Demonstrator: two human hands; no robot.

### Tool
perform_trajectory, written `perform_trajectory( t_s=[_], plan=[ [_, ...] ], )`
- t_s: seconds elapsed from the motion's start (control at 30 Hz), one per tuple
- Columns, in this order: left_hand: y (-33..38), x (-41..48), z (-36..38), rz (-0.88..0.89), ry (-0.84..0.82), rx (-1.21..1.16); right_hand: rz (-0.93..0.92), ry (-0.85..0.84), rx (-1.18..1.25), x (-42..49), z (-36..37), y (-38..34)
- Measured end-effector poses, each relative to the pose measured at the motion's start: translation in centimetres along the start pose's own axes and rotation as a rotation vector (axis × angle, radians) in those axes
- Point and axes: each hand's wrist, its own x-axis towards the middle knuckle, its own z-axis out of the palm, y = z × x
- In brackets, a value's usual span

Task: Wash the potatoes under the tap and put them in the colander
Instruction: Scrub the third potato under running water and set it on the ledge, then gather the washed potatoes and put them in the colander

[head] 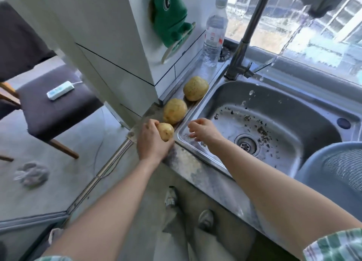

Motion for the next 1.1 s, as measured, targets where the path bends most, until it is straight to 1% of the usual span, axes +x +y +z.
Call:
perform_trajectory(
  t_s=[0.07,0.13,0.2,0.23,0.3,0.33,0.37,0.53,0.7,0.87,1.03,1.1],
  plan=[
    [0.0,0.0,0.5,0.004,-0.023,0.009,0.017,-0.009,-0.026,0.1,-0.2,0.5],
    [0.3,-0.1,0.7,-0.028,-0.052,0.027,0.027,-0.016,-0.031,0.2,-0.6,0.8],
    [0.6,-0.4,0.5,-0.058,-0.045,0.098,0.038,-0.019,-0.026,0.4,-1.1,1.0],
    [0.9,-0.5,0.5,-0.04,-0.009,0.129,0.045,-0.021,-0.017,0.4,-1.4,1.1],
    [1.9,-0.5,0.3,0.065,0.097,0.125,0.057,-0.017,0.008,0.4,-2.2,1.1],
    [2.7,-0.3,0.2,0.118,0.125,0.098,0.062,-0.011,0.016,0.4,-2.7,1.1],
    [3.7,-0.1,0.1,0.16,0.119,0.066,0.065,-0.002,0.019,0.3,-3.3,1.0],
    [9.1,2.0,1.6,0.262,-0.091,-0.057,0.043,0.065,0.063,0.6,-7.0,0.4],
    [13.7,4.6,4.0,0.22,-0.256,-0.139,0.047,0.17,0.12,2.3,-11.7,0.1],
    [17.7,8.8,6.3,0.171,-0.36,-0.192,0.052,0.258,0.198,5.2,-15.0,-1.9],
    [21.0,13.7,8.2,0.14,-0.429,-0.143,0.054,0.35,0.338,8.5,-17.3,-4.4],
    [22.3,15.4,8.6,0.156,-0.438,-0.116,0.091,0.406,0.315,9.9,-18.3,-5.2]
  ],
)
